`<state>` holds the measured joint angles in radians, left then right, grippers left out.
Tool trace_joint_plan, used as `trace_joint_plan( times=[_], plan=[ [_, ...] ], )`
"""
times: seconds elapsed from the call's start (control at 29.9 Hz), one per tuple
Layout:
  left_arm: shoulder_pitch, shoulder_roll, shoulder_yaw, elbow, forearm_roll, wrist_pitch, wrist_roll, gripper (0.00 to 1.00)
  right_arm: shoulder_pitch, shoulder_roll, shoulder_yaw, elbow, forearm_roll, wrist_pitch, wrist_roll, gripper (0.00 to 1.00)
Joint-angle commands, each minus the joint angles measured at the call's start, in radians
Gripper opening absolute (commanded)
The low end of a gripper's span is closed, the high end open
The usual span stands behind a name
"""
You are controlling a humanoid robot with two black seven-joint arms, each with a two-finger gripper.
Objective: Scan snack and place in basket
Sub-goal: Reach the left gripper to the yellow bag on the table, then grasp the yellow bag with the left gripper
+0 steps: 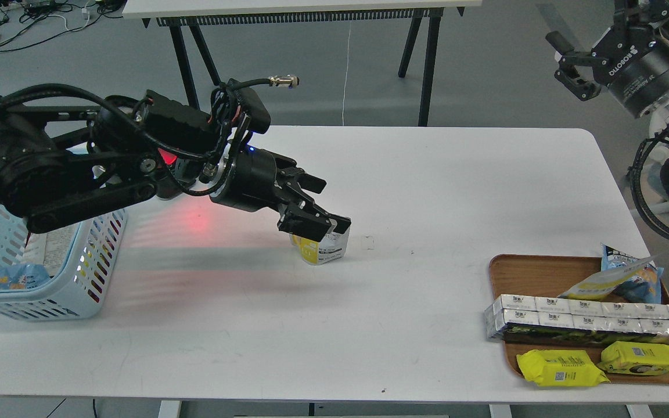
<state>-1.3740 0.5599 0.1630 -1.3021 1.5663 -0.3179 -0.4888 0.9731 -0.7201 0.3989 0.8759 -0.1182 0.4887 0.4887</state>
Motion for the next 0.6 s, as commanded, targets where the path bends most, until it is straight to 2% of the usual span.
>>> trace_joint_plan(
  times=[0.0,0.43,0.57],
  plan=[
    [0.009,0.008,-0.002,0.004,0.0,0.03,0.0,0.97,-0.005,-0.001,0.002,0.0,0.0,0.0,0.0,0.97],
    [0.01,-0.051,0.007,0.079,0.046,0.134,0.0,0.97,-0.022,-0.002,0.005,0.006,0.0,0.0,0.0,0.97],
    [0.004,-0.048,0.009,0.078,0.132,0.129,0.0,0.96,-0.028,-0.005,0.005,0.006,0.002,0.0,0.0,0.97]
  ],
)
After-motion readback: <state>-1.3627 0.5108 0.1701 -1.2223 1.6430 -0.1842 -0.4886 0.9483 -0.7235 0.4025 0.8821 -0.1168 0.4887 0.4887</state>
